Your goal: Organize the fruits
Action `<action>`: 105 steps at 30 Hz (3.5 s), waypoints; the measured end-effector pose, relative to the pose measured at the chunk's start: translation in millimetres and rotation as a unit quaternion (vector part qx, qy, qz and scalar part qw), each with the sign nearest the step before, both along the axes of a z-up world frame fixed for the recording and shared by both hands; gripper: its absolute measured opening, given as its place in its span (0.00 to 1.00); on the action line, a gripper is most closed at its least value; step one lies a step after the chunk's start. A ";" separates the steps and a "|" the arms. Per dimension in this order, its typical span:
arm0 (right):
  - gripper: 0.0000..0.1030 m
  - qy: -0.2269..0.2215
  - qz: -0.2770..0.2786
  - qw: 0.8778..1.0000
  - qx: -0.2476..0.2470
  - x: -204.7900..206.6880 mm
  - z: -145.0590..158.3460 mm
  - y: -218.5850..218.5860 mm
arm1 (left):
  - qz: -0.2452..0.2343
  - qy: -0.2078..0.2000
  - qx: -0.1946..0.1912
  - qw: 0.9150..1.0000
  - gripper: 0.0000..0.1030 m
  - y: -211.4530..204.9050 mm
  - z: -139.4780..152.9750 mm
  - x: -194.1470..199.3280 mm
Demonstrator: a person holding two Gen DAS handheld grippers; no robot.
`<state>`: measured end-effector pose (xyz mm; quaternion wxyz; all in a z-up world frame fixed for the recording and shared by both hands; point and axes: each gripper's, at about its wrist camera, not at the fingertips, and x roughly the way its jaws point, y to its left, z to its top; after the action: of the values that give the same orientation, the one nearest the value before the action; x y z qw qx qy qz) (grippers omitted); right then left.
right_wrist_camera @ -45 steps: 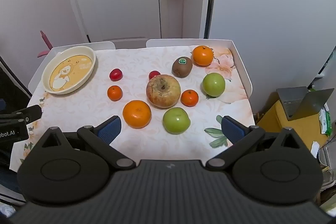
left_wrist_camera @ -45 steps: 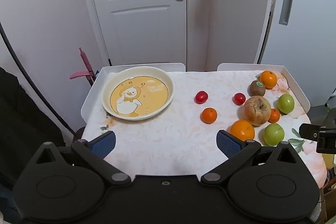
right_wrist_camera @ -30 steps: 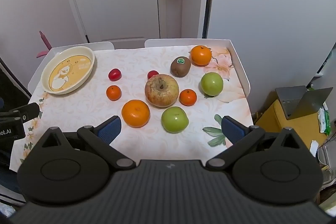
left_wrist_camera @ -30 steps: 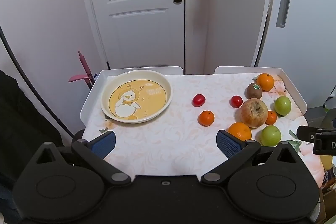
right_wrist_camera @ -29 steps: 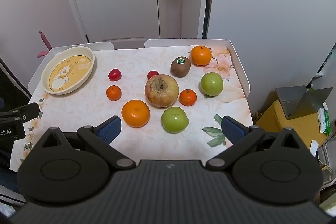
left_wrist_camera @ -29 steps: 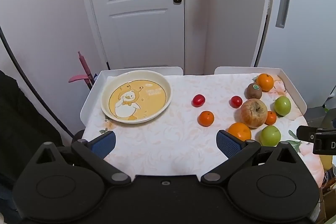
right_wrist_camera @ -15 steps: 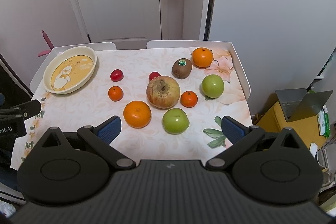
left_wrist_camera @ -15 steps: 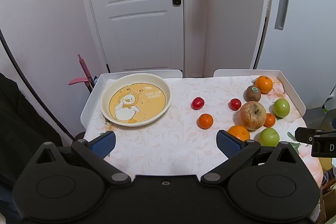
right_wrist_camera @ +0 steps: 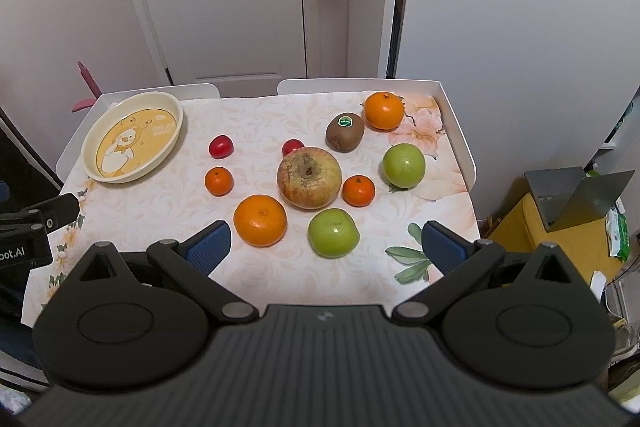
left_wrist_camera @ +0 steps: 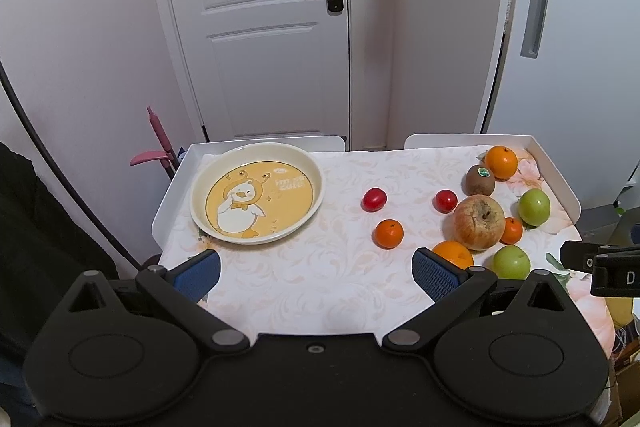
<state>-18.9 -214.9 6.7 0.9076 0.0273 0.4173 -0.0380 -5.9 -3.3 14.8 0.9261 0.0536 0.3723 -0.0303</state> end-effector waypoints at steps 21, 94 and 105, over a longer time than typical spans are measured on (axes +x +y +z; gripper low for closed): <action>1.00 0.000 0.001 1.000 0.000 0.3 0.0 -0.3 | 0.002 -0.001 -0.002 1.000 1.00 -0.4 0.9 2.0; 0.92 -0.024 0.209 0.978 -0.006 50.0 -147.4 -53.9 | -0.216 0.032 0.029 0.975 0.87 -113.2 -149.8 75.3; 0.80 -0.024 0.234 0.972 0.004 64.6 -154.1 -57.0 | -0.234 0.052 0.020 0.971 0.63 -125.3 -157.8 89.8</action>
<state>45.7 -271.8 -147.4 0.9011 -0.0660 0.3901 0.1776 83.8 -128.5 -143.0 0.8715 0.1559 0.3973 -0.2415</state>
